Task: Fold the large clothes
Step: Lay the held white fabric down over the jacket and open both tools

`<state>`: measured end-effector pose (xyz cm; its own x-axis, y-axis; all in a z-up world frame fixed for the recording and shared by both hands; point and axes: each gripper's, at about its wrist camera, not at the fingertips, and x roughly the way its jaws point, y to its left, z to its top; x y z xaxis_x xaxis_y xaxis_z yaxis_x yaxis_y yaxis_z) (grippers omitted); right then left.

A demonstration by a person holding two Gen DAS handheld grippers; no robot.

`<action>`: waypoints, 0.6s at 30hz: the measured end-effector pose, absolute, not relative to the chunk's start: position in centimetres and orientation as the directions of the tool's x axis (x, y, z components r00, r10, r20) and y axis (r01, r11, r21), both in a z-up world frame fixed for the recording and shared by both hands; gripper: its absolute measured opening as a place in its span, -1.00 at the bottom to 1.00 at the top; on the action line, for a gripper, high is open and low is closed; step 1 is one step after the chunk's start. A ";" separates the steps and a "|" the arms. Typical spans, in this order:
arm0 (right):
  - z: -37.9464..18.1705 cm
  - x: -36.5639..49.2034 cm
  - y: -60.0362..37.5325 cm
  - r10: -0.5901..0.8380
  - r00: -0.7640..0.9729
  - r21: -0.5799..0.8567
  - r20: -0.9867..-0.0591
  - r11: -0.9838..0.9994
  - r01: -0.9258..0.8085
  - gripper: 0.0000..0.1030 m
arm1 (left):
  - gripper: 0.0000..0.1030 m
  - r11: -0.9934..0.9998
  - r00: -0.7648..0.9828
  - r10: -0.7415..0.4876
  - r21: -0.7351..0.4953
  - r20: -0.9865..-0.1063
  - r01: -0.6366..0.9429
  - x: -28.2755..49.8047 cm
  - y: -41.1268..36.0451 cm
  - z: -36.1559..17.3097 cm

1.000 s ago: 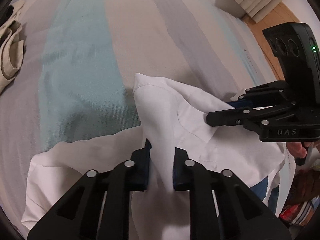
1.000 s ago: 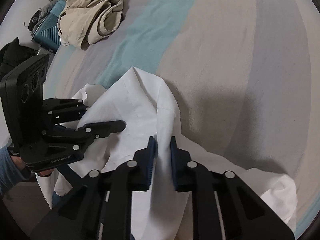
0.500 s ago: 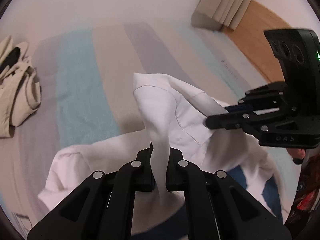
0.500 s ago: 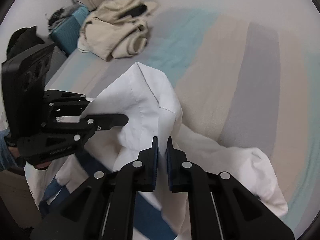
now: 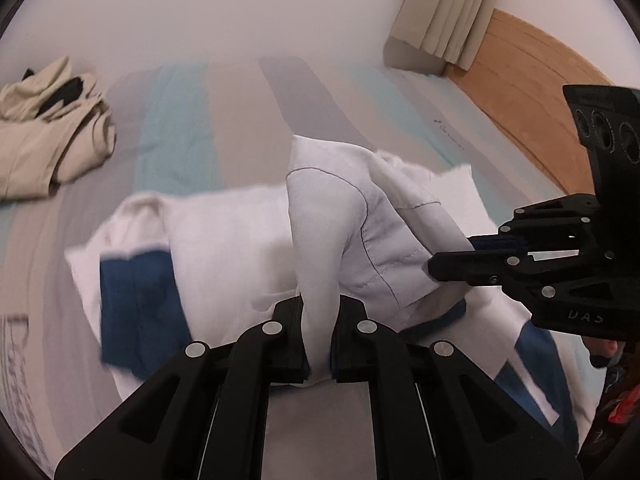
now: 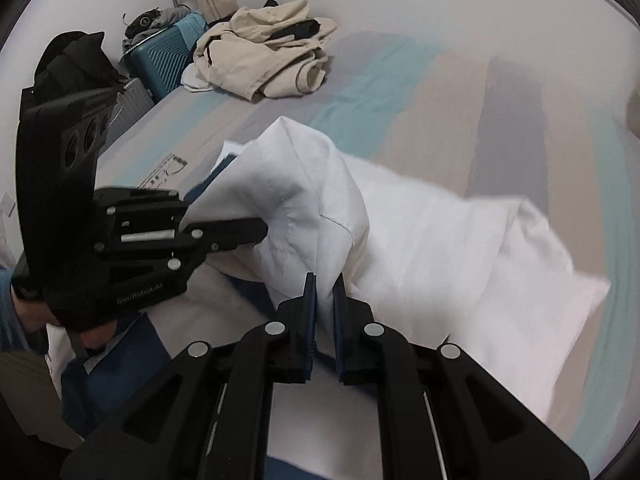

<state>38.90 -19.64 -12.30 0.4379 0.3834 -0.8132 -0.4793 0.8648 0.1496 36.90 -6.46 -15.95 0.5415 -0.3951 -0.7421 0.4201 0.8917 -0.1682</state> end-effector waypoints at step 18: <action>-20.4 33.0 -20.6 0.262 0.386 0.120 -0.884 0.927 -0.355 -0.82 | -0.81 0.920 0.473 -0.310 -0.135 -0.825 0.368 30.4 -7.5 -23.6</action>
